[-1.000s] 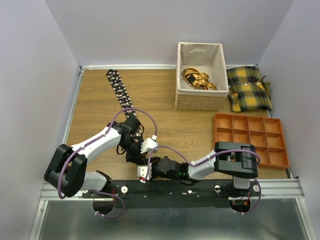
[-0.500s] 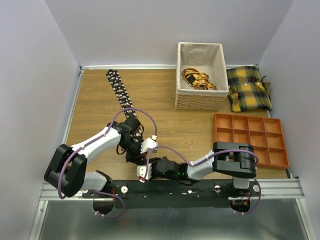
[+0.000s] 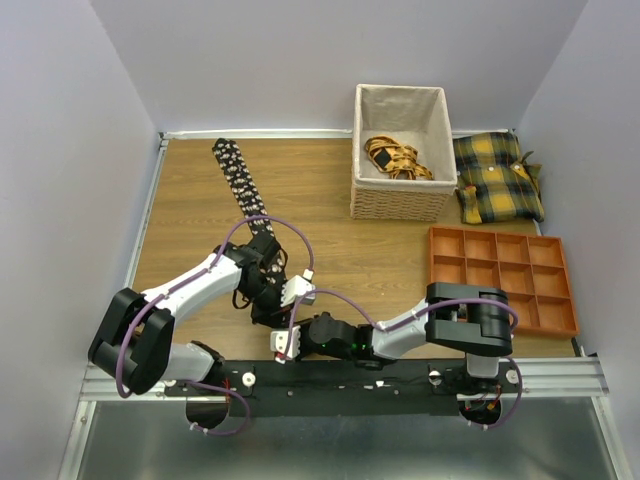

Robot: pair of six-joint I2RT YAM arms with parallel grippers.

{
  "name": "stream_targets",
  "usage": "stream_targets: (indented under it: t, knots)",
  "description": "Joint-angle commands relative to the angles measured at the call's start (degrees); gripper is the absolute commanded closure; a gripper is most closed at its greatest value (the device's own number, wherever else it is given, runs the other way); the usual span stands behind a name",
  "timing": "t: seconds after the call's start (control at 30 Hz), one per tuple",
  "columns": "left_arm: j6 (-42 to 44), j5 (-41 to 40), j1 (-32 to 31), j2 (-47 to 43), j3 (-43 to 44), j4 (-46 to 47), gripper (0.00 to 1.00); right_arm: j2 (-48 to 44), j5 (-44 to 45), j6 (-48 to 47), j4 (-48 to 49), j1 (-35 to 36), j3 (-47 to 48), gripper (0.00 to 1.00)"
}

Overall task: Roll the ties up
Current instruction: Roll the tie at the center of the board.

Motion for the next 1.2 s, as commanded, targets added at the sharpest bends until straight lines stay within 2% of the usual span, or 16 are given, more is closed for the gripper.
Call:
stream_targets:
  t: [0.0, 0.03, 0.1, 0.13, 0.2, 0.23, 0.3, 0.33, 0.37, 0.4, 0.43, 0.5, 0.73, 0.97, 1.07, 1.17]
  knots:
    - [0.5, 2.0, 0.3, -0.1, 1.0, -0.7, 1.00, 0.5, -2.4, 1.4, -1.9, -0.7, 1.6, 0.88]
    - [0.5, 2.0, 0.4, -0.2, 0.9, -0.7, 1.00, 0.3, -2.7, 1.9, -2.2, -0.8, 1.3, 0.90]
    - [1.5, 2.4, 0.6, -0.7, 0.9, -1.6, 0.93, -0.1, -4.5, 3.1, -3.1, -1.0, 1.1, 0.91]
    - [3.4, 3.3, 0.7, -0.9, 1.0, -3.0, 0.82, -0.3, -5.4, 3.7, -3.6, -1.3, 1.2, 0.91]
    - [4.0, 3.7, 1.1, -1.6, 0.9, -3.5, 0.70, -0.9, -8.9, 6.9, -5.1, -2.3, 1.3, 0.92]
    - [4.1, 3.8, 2.0, -1.8, 0.9, -3.5, 0.59, -1.1, -10.2, 8.1, -5.8, -2.8, 1.3, 0.92]
    - [5.1, 3.9, 3.4, -2.5, 1.0, -3.9, 0.46, -1.3, -16.4, 11.4, -8.9, -4.3, 2.0, 0.92]
    - [5.8, 3.9, 4.3, -3.0, 0.9, -4.0, 0.28, -1.4, -17.9, 12.6, -10.1, -4.8, 2.2, 0.92]
    - [7.4, 3.6, 6.4, -3.6, 1.0, -4.0, 0.18, -1.4, -21.0, 13.6, -11.0, -5.2, 2.4, 0.92]
    - [8.6, 3.4, 7.9, -5.2, 0.9, -4.0, 0.15, -1.7, -22.1, 15.3, -12.0, -6.2, 2.2, 0.92]
    - [10.3, 3.5, 9.5, -6.2, 0.6, -4.3, 0.02, -1.8, -23.1, 15.9, -12.0, -6.6, 2.0, 0.92]
    - [16.1, 3.5, 13.5, -9.3, -0.4, -4.9, 0.01, -1.9, -26.5, 17.6, -11.9, -8.1, 1.5, 0.92]
    - [18.2, 3.0, 16.9, -13.9, -4.8, -0.1, 0.05, 1.2, -36.6, 22.5, -15.5, -12.2, 6.2, 0.92]
    - [20.6, 5.1, 17.4, -16.2, -3.7, -2.6, 0.18, 6.1, -49.3, 29.3, -25.5, -16.4, 15.0, 0.90]
    - [24.3, 3.7, 17.4, -19.5, -5.8, -3.5, 0.19, 9.1, -52.4, 35.5, -27.2, -19.0, 17.0, 0.89]
    - [24.7, 3.5, 17.2, -24.3, -8.6, -2.6, 0.16, 13.3, -55.3, 40.5, -33.5, -21.3, 22.9, 0.88]
